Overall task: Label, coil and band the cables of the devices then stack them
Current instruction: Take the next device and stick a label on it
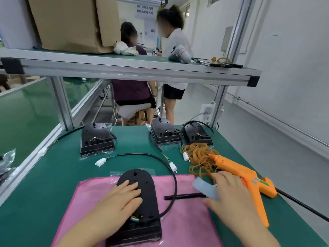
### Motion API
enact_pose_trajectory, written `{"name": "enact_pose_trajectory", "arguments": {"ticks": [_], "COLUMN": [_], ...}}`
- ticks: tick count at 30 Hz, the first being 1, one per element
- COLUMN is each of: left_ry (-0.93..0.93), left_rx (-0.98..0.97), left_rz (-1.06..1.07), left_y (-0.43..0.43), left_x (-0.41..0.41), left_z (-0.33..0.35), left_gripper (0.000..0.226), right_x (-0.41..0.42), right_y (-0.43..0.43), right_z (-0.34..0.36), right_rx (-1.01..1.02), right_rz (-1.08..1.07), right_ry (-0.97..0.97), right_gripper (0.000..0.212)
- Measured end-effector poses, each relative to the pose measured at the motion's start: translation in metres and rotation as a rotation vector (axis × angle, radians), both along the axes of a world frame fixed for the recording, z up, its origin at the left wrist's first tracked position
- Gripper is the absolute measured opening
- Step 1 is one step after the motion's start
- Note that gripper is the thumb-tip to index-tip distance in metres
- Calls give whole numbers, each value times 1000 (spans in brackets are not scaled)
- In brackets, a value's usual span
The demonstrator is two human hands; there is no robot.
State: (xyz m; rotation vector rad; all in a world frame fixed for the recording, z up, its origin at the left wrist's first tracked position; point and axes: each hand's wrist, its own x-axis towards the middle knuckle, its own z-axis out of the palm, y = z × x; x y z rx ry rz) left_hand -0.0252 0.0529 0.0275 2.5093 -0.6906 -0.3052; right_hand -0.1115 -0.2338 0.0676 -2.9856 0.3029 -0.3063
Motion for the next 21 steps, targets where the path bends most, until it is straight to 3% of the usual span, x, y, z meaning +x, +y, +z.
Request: {"name": "enact_pose_trajectory", "arguments": {"ticks": [3,6,8,13,17,21], "left_ry": [-95,-147,-146,-128,-35,30], "left_rx": [49,38,44,188,272,250], "left_rz": [-14,-91,-144,-174,-127,-76], "left_y": [-16,-41,-61,-118,-165,-191], "left_x": [-4,-10,-13,-14,-5,-1], "left_z": [14,28,36,49,38,23], "left_gripper": [50,50,46,32,28,26], "right_x": [-13,-16,-12,12,39,51], "right_y": [-32,-41,-44,-50,-48,-51], "right_z": [-1,-9,-13,-14,-22,-28], "right_rx": [-39,-121,-129,28,-82,-22], "right_rz": [-43,-39,-66,-182,-125,-99], "right_ry": [262,372,310,58,155,233], "right_gripper": [91,72,56,47,35,23]}}
